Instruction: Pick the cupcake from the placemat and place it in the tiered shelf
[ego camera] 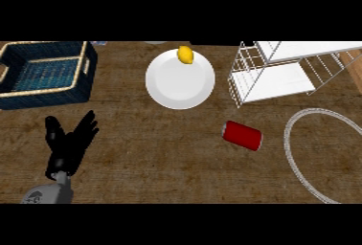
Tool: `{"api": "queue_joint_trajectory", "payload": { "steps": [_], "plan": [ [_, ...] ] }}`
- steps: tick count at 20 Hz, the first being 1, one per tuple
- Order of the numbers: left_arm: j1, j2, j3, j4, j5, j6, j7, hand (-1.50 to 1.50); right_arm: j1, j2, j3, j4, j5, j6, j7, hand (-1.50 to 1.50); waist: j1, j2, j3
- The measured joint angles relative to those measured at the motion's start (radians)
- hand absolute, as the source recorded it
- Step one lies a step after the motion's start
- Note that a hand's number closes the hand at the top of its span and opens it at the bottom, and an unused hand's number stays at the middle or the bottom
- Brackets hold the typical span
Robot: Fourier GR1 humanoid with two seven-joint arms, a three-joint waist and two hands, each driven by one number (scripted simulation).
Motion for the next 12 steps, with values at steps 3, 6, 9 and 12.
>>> {"api": "queue_joint_trajectory", "payload": {
  "steps": [3, 6, 9, 12],
  "plan": [
    [0.009, -0.003, -0.005, -0.012, -0.003, 0.0, 0.0, 0.0, -0.021, 0.004, -0.055, 0.018, -0.056, 0.005, 0.025, -1.5, 0.002, 0.0, 0.0],
    [-0.009, -0.001, 0.005, -0.001, 0.006, -0.002, 0.006, 0.0, -0.041, -0.012, -0.115, 0.032, -0.118, 0.018, 0.054, -1.5, -0.003, -0.001, 0.0],
    [0.005, 0.0, 0.002, -0.004, 0.002, -0.007, 0.001, 0.0, -0.054, -0.035, -0.166, 0.043, -0.164, -0.007, 0.086, -1.5, -0.001, 0.0, 0.0],
    [0.012, 0.0, 0.0, -0.004, 0.0, -0.01, -0.005, 0.0, -0.057, -0.067, -0.194, 0.051, -0.18, -0.063, 0.095, -1.5, 0.004, 0.003, 0.0]
  ]
}}
